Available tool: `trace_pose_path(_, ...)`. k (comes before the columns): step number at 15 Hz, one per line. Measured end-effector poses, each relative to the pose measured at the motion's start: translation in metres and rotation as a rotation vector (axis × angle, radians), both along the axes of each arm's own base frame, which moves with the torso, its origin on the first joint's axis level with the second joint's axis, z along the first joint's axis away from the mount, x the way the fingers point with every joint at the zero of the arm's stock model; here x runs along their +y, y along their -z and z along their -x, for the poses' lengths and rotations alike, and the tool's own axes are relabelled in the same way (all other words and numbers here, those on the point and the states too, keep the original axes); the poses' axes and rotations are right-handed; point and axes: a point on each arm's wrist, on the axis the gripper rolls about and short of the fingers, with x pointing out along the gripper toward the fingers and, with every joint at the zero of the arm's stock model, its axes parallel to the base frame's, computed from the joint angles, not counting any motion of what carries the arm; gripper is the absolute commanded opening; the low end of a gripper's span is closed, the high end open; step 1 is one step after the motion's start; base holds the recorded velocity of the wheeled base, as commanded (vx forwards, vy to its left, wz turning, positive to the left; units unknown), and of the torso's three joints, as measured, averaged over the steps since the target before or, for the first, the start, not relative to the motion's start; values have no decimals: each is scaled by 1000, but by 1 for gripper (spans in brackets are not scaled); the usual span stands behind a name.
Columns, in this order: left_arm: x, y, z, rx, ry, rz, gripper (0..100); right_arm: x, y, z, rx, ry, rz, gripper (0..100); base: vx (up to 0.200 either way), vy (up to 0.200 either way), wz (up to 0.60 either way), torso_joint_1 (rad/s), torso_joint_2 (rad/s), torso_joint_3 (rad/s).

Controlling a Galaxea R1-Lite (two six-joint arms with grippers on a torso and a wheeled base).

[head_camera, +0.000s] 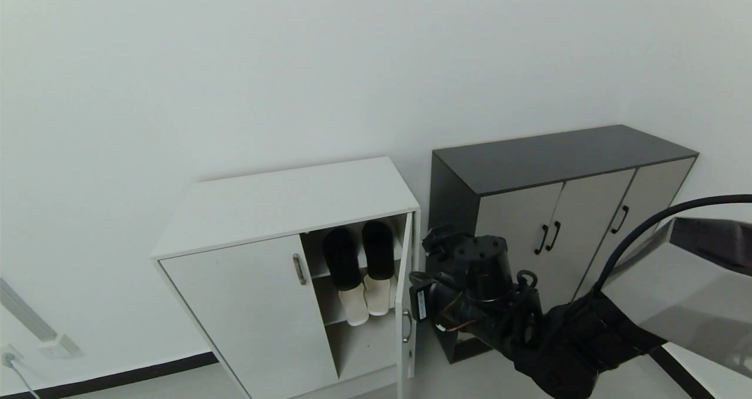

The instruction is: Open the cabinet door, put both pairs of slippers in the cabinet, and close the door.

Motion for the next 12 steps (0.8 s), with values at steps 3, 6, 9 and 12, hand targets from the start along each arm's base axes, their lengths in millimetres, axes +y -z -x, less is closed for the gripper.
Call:
trace_pose_path(3, 0, 0, 0, 0, 0, 0, 0, -3, -2, 2, -22, -3, -1, 0, 0, 0, 200, -1, -2, -1)
trace_pose_path(6, 0, 0, 0, 0, 0, 0, 0, -6, -4, 4, -25, -1, -1, 0, 0, 0, 600, -1, 1, 4)
trace_pose_path(9, 0, 0, 0, 0, 0, 0, 0, -6, -5, 5, -23, -3, 0, 0, 0, 0, 600, 10, 7, 2)
trace_pose_path(12, 0, 0, 0, -1, 0, 0, 0, -10, -2, 4, -29, 1, 22, 0, 0, 0, 0, 0, 0, 0)
